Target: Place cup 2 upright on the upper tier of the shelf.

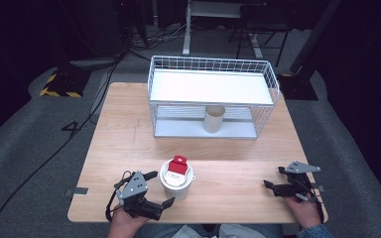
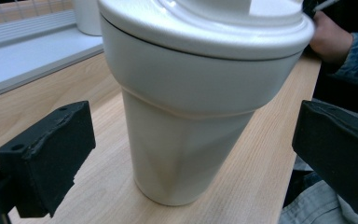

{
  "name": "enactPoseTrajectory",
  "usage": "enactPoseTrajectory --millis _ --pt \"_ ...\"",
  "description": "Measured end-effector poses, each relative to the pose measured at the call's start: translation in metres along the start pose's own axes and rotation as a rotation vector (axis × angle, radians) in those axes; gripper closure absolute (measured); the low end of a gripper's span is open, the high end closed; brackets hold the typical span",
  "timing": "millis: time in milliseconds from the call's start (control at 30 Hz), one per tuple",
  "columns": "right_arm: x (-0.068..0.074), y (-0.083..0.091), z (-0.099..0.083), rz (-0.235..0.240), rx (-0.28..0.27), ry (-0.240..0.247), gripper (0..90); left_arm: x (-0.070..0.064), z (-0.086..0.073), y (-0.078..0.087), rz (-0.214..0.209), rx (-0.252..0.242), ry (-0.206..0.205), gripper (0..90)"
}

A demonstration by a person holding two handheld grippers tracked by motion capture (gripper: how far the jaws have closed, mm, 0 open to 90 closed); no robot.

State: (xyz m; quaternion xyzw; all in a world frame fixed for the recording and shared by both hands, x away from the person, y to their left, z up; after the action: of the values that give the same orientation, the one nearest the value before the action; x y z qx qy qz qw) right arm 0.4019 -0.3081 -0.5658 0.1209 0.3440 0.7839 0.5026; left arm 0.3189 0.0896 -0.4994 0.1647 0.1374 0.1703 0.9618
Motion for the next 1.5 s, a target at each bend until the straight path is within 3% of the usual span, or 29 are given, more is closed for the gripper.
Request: enactPoseTrajectory --millis 200,567,900,1233,1500 --pt "0.000 0.000 0.000 0.000 0.000 0.000 13.9 0.001 0.001 -0.011 -0.013 -0.009 -0.024 0.0" --pt "0.000 0.000 0.000 0.000 0.000 0.004 13.9 0.010 0.000 -0.028 -0.024 -0.016 0.003 0.0" --pt "0.000 0.000 0.000 0.000 0.000 0.004 13.9 0.013 0.001 -0.039 -0.045 -0.023 0.000 3.7" --pt "0.000 0.000 0.000 0.000 0.000 0.005 13.9 0.013 0.000 -0.041 -0.043 -0.035 -0.042 7.8" --pt "0.000 0.000 0.000 0.000 0.000 0.005 13.9 0.013 -0.002 -0.041 -0.033 -0.084 -0.055 8.3"
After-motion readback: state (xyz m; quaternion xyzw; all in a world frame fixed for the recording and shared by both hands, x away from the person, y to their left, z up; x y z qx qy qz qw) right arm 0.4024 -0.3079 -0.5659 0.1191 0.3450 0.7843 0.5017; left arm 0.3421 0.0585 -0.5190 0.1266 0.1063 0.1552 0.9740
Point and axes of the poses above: each handheld gripper's, and its own axes: y roughly backward along the jaws, z roughly out of its top, x roughly to its left, the point moved 9 cm from there along -y, roughly forward along the jaws, and after that the axes turned 13 degrees about -z, right-handed, at the moved point
